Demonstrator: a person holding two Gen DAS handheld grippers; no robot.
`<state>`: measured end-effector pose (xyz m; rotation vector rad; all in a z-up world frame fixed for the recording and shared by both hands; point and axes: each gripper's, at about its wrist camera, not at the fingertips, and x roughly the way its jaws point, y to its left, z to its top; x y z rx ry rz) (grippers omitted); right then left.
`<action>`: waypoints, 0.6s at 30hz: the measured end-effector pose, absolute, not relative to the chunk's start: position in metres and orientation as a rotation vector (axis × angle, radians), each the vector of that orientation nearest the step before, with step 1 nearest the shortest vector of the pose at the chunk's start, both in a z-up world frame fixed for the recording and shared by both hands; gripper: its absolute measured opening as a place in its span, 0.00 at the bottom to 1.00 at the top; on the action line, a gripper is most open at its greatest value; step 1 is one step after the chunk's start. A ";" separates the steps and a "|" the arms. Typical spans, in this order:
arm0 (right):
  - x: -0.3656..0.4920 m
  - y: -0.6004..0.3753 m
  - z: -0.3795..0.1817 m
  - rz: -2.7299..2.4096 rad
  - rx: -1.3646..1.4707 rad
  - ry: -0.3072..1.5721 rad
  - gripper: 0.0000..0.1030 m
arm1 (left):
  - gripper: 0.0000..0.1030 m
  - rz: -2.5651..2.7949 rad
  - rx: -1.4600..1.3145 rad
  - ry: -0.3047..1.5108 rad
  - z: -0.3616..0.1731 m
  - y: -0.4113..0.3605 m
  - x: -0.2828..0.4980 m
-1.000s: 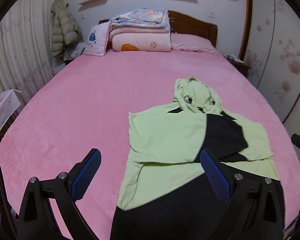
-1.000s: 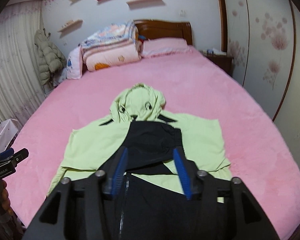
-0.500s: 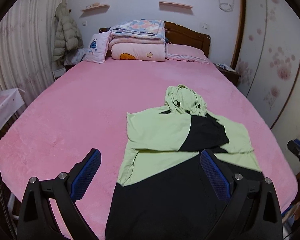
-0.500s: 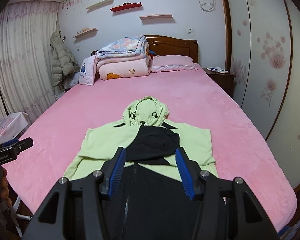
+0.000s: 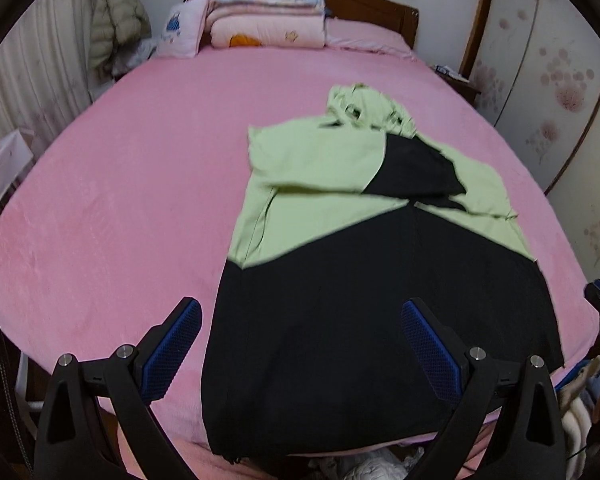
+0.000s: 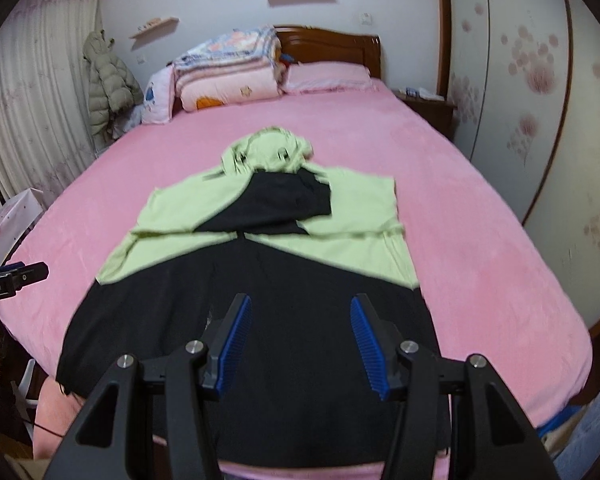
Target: Fold large clothes
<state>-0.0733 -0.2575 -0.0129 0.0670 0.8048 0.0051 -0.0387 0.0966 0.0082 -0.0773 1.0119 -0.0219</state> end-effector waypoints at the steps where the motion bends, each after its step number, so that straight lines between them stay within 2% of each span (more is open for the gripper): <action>1: -0.077 -0.261 -0.017 0.001 0.070 0.813 0.50 | 0.97 -0.004 -0.069 1.016 0.000 0.100 -0.042; 10: -0.100 -0.301 -0.066 -0.057 0.123 0.893 0.50 | 0.96 0.096 -0.093 1.181 -0.072 0.150 -0.068; 18: -0.113 -0.333 -0.091 -0.052 0.157 0.940 0.50 | 0.96 -0.014 -0.181 1.275 -0.113 0.178 -0.079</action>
